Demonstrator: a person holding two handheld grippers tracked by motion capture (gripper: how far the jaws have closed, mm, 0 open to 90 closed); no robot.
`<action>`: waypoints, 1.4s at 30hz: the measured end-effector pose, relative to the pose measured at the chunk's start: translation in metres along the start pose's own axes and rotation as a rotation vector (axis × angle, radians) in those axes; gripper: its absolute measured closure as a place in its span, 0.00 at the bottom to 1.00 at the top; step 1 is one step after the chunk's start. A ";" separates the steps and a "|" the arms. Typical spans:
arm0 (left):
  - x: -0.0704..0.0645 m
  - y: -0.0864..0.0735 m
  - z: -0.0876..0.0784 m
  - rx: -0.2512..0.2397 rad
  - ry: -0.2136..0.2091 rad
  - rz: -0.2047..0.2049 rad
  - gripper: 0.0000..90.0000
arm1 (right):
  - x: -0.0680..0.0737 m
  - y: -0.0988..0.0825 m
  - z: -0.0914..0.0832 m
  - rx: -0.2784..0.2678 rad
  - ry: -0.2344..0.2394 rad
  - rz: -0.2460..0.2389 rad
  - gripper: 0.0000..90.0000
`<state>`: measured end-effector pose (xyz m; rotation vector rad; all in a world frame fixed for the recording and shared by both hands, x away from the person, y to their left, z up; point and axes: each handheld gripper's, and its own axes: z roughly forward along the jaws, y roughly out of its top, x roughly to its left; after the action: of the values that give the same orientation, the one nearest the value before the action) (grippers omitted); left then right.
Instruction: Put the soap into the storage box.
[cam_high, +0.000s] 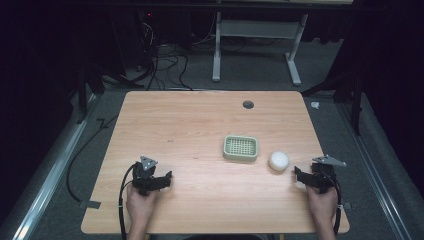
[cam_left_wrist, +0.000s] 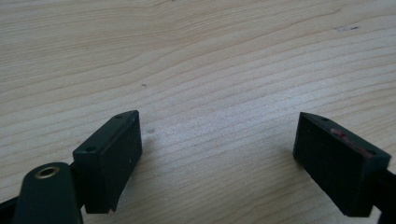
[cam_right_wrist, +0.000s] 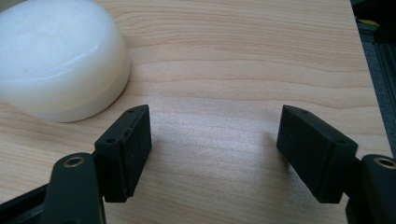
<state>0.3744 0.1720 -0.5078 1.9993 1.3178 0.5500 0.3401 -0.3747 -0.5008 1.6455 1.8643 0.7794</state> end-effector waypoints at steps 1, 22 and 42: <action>0.000 0.000 0.000 -0.001 0.001 0.000 0.18 | 0.000 0.000 0.000 -0.001 0.001 -0.001 0.30; 0.000 0.000 -0.001 0.003 0.001 -0.002 0.18 | 0.001 0.000 0.000 0.002 0.004 0.003 0.30; 0.000 0.000 -0.001 0.003 0.001 -0.002 0.18 | 0.007 -0.005 -0.021 -0.063 0.066 0.008 0.29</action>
<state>0.3736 0.1723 -0.5076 1.9999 1.3221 0.5489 0.3211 -0.3702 -0.4898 1.6066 1.8593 0.8967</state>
